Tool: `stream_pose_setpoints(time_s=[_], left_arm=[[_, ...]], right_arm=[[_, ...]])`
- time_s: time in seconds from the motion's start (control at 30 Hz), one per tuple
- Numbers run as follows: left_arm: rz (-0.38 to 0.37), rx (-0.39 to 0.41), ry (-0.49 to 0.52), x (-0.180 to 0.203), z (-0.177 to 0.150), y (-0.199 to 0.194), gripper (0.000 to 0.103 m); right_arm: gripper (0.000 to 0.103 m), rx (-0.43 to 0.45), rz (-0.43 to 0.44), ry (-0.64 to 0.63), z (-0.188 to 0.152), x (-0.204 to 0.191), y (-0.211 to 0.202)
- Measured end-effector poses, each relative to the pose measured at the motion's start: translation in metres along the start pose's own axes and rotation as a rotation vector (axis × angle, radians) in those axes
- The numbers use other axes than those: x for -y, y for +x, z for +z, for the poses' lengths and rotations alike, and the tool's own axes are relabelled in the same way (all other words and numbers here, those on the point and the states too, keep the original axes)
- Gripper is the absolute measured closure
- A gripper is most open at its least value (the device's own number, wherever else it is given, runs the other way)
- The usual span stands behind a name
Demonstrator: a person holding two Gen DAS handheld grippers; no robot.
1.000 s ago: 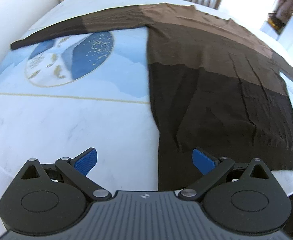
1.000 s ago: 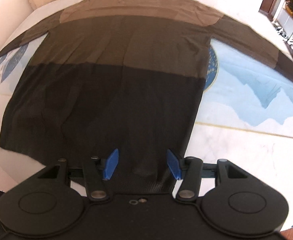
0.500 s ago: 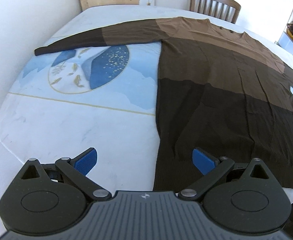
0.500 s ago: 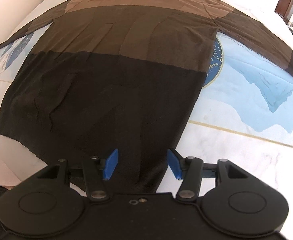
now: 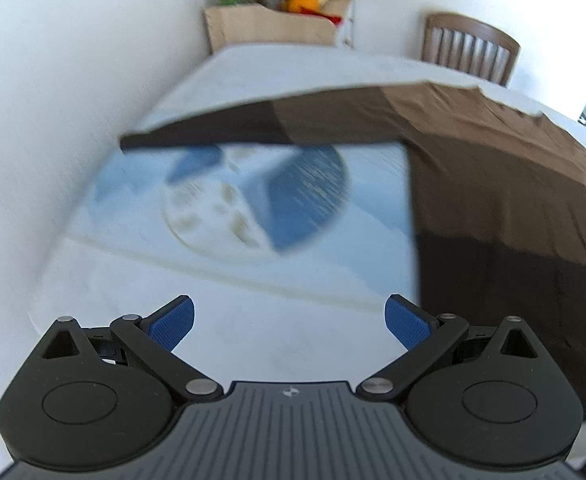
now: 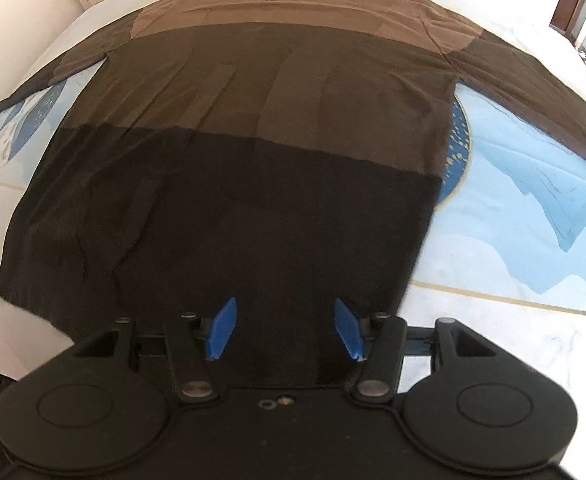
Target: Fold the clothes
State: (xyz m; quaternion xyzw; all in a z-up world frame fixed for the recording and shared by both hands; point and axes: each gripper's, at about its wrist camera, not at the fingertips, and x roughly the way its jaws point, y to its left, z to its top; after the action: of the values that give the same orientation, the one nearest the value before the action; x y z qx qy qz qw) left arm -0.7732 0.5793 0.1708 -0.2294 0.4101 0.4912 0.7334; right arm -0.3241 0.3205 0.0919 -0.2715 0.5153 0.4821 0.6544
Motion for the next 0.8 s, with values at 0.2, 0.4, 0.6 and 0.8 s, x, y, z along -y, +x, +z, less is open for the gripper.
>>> stream_pose_setpoints(time_s=[0.2, 0.4, 0.6, 0.8], left_arm=[[0.014, 0.012, -0.036, -0.082, 0.062, 0.052, 0.001], [0.033, -0.050, -0.081, -0.155, 0.125, 0.133, 0.001], [0.020, -0.102, -0.207, -0.204, 0.166, 0.196, 0.002], [0.031, -0.176, -0.331, -0.223, 0.187, 0.245, 0.010]], right_arm=[[0.000, -0.030, -0.060, 0.035, 0.018, -0.033, 0.010], [0.000, -0.055, -0.136, 0.089, 0.034, -0.069, 0.022], [0.000, -0.090, -0.175, 0.125, 0.042, -0.096, 0.030], [0.000, -0.105, -0.205, 0.149, 0.048, -0.111, 0.034]])
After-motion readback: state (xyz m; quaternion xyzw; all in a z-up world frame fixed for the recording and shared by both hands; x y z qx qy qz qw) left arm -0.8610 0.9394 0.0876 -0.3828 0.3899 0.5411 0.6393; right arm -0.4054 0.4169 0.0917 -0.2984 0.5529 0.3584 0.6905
